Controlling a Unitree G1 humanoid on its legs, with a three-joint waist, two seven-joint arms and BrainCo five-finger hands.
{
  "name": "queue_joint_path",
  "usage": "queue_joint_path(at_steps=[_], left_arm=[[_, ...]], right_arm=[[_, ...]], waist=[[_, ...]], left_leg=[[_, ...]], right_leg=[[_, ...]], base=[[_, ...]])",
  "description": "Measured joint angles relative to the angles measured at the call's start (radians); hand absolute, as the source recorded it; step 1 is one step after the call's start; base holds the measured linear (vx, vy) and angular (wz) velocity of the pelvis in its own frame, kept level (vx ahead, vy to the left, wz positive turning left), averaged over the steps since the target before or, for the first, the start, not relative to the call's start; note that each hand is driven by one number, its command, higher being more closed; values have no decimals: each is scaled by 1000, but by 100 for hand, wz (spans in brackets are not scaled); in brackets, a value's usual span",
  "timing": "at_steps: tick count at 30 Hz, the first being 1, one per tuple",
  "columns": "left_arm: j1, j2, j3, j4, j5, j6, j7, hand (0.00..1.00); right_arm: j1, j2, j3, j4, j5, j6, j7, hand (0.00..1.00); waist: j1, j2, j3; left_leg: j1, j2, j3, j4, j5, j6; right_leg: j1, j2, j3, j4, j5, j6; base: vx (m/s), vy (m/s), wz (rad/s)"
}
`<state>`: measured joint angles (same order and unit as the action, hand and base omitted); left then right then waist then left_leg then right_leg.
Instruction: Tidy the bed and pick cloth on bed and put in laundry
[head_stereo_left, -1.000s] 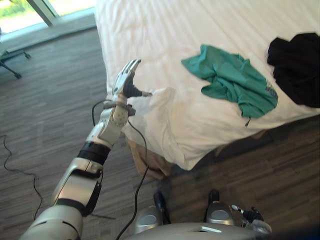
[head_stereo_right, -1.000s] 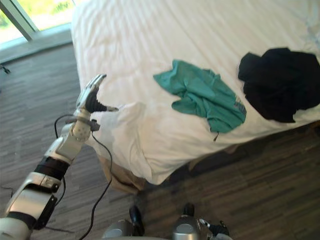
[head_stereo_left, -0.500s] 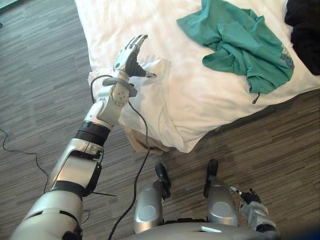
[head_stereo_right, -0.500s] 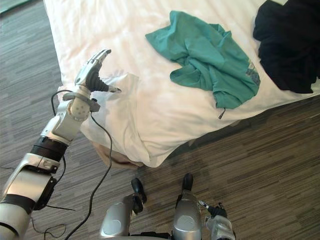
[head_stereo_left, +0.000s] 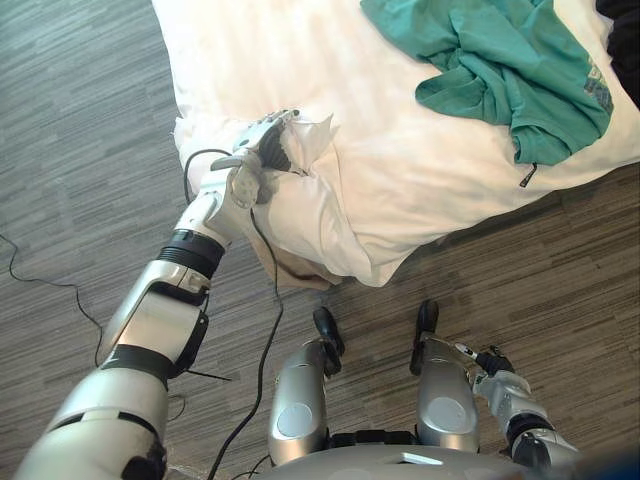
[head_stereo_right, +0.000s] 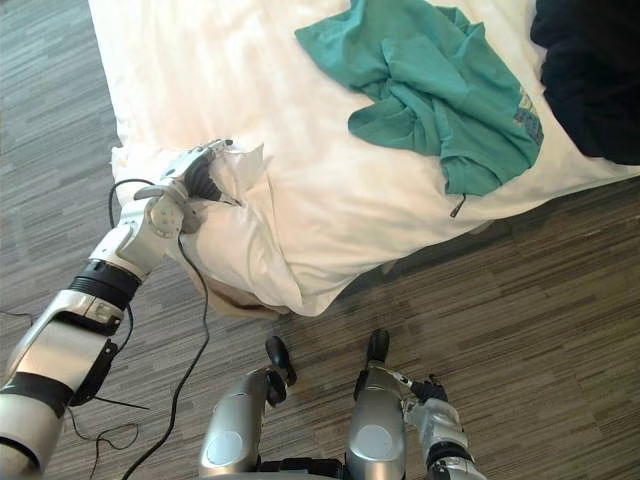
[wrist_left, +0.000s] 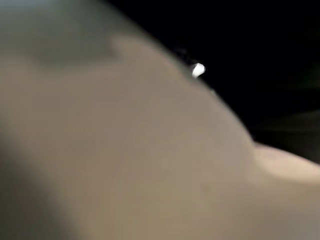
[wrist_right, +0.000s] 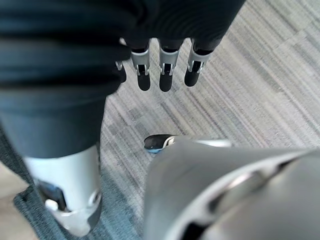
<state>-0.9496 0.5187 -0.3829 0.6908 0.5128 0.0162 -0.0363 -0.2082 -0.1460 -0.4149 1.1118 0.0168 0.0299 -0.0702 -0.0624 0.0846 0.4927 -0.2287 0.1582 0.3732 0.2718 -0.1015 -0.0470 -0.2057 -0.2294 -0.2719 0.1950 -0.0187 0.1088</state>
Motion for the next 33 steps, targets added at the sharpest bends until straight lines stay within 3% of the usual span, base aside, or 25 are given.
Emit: queue_joint_path(at_steps=[6, 10, 18, 23, 26, 28, 29, 33], left_arm=[[-22, 2, -16, 0, -1, -6, 4, 100], [-7, 31, -90, -31, -23, -16, 3, 100], [210, 148, -163, -326, -23, -75, -31, 100], [466, 210, -62, -520, -73, -116, -35, 100], [627, 211, 26, -563, -92, -121, -45, 100], [713, 209, 83, -574, -92, -127, -45, 100], [743, 209, 106, -574, -94, -132, -44, 0], [849, 199, 187, -574, -102, -138, -43, 0]], right_arm=[[-26, -24, 24, 21, 0, -1, 1, 0], [-21, -35, 34, 19, 0, -4, 1, 0], [65, -38, 40, 6, -2, -15, 8, 0], [132, -53, 40, 5, -13, -15, 12, 0], [163, -52, 43, 6, -41, -14, 22, 0], [177, -52, 43, 6, -42, -14, 27, 0], [180, -52, 43, 4, -42, -13, 28, 0], [200, -50, 42, -19, -42, -11, 34, 0]], waist=[[0, 0, 0], [-2, 0, 0], [1, 9, -6], [23, 33, -42], [30, 32, -107], [56, 22, -141], [62, 17, -152], [81, -3, -200]], left_leg=[[2, -2, -2, 0, 0, 0], [25, -4, -5, -9, 0, 0], [76, -22, -34, -33, 1, -1], [111, -43, -58, -70, 9, -2], [130, -55, -86, -120, 34, -7], [152, -58, -96, -160, 54, -13], [163, -62, -110, -181, 67, -14], [195, -73, -155, -269, 121, -18]], right_leg=[[6, -2, -4, -2, 0, 0], [32, -3, -12, -8, 0, 0], [109, -11, -48, -34, -1, 2], [154, -20, -73, -51, -2, 3], [187, -20, -112, -76, -4, 5], [203, -15, -127, -88, -7, 0], [216, -13, -137, -97, -8, 0], [256, -2, -192, -134, -8, 0]], base=[[0, 0, 0], [5, 1, 2], [12, 6, 12], [19, 12, 17], [49, -25, 28], [38, -44, 22], [27, -45, 19], [10, -40, 35]])
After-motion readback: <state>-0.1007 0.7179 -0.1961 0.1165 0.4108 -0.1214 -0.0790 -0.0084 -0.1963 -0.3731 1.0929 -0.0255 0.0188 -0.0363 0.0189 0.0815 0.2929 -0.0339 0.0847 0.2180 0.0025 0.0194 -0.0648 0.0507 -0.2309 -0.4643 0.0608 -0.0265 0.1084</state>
